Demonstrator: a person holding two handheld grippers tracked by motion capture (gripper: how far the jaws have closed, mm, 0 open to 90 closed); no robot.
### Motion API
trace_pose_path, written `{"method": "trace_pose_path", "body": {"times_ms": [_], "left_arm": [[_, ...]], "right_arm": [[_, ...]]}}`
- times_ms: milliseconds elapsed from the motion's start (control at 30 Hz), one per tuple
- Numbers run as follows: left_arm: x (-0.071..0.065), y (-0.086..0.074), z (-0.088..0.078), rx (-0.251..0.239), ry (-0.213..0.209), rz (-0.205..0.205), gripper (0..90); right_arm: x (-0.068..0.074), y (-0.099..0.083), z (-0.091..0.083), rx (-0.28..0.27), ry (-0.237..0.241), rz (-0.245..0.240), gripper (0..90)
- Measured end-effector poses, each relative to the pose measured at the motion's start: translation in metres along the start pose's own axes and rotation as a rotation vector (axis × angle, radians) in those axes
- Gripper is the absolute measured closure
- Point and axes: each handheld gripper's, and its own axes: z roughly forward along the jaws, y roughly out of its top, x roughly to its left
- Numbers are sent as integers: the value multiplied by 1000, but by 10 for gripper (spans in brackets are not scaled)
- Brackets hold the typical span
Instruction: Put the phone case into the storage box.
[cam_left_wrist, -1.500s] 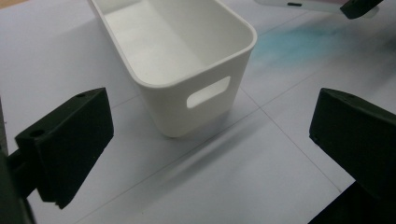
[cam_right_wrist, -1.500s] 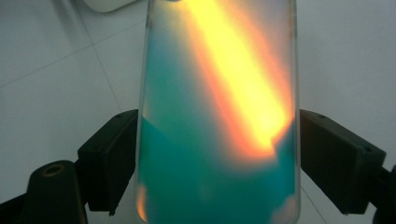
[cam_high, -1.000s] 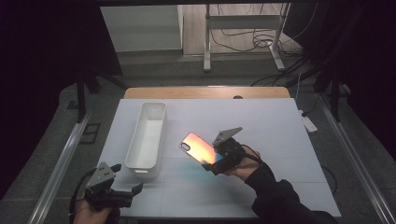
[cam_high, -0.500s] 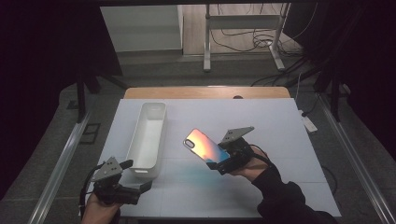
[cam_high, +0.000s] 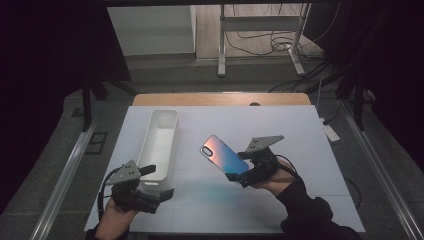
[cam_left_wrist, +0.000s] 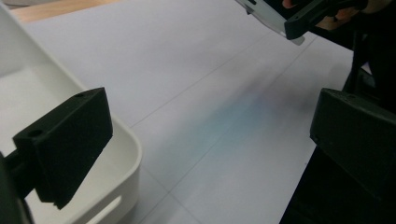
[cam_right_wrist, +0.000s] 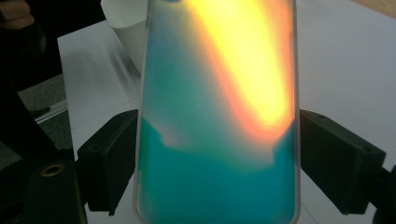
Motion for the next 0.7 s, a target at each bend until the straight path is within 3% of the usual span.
{"method": "trace_pose_path", "body": {"times_ms": [500, 700], "left_arm": [[-7, 30, 23, -30, -107, 51, 0], [-12, 42, 37, -19, -155, 74, 0]], "right_arm": [[1, -4, -17, -57, 26, 12, 167], [2, -5, -24, -80, 41, 21, 166]]}}
